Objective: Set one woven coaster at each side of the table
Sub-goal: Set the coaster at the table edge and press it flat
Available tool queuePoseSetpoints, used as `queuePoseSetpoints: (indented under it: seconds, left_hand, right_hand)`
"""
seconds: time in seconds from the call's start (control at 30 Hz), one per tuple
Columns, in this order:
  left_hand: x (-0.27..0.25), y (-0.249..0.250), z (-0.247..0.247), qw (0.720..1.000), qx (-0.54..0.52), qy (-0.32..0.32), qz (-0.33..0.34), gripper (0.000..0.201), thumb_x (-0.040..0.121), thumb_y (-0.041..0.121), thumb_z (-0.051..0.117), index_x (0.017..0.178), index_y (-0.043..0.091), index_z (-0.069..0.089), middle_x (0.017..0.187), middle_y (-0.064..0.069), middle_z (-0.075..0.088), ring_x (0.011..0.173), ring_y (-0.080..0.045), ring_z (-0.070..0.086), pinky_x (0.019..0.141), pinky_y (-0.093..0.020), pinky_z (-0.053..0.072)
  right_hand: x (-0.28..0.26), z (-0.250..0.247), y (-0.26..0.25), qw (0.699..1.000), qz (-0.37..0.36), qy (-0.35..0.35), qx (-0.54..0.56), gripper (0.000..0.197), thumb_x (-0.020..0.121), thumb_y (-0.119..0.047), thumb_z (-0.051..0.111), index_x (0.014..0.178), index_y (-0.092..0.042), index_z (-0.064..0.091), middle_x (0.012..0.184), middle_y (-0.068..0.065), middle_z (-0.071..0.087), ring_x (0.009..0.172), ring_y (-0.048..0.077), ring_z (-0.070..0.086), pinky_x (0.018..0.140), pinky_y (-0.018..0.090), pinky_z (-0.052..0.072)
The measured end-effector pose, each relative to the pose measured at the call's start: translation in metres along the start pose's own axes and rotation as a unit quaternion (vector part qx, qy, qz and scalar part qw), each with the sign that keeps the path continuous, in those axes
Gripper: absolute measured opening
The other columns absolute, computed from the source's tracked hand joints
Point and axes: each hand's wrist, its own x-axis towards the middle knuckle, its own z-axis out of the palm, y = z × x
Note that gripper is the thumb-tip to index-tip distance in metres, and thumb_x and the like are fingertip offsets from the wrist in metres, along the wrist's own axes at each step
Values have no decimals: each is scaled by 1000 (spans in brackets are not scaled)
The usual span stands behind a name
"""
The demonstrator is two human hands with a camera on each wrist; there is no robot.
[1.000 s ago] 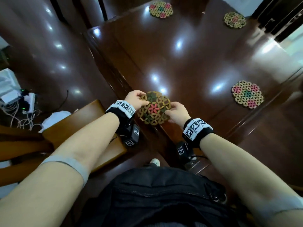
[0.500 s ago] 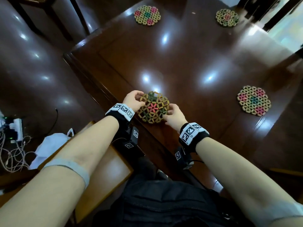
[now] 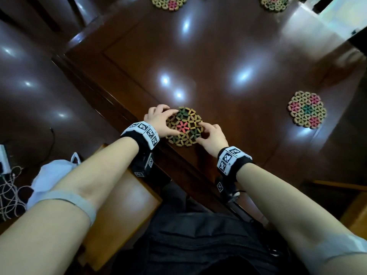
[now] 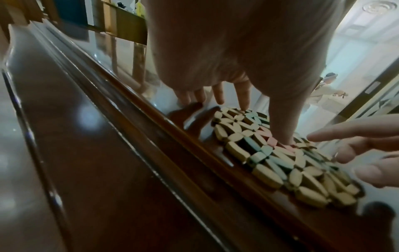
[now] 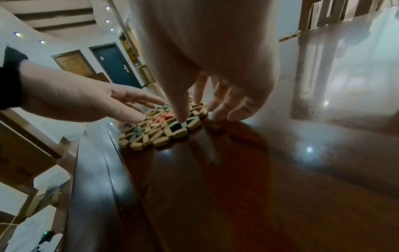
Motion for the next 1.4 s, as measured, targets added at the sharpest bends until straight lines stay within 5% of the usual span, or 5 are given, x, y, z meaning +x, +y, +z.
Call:
queuePoseSetpoints:
  seconds: [0.17,1.1,1.27,1.4]
  left_hand:
    - [-1,-4,3,999,43,10,8,84,70,50,74,142,44,30,149,3,28,135,-27,23,108,-42,26]
    - [3,-15,-14,990,134,12,52,83,73,50,71,144,37,30,149,5,28,137,-25,20,110,-40,24]
    - [2,-19,-16,999,31,21,32,80,72,48,73,142,38,35,147,4,33,135,-27,25,110,-42,26]
    - [3,-32,-25,989,-99,105,-25,47,81,32,67,127,32,56,136,-2,51,126,-31,39,106,-41,35]
  right_hand:
    - [-1,1,-3,999,5,-17,-40,70,80,-29,71,141,-35,39,133,1,42,122,22,48,100,42,46]
    - [12,7,-25,995,-12,-57,-77,69,76,-29,74,136,-27,41,131,6,43,126,27,45,99,46,47]
    - [12,2,-26,995,-22,-71,-62,71,75,-33,74,136,-29,39,128,3,43,119,22,49,95,42,49]
    - [13,-4,-26,998,-35,-53,-29,68,72,-38,76,129,-27,41,114,-2,45,98,15,51,87,38,51]
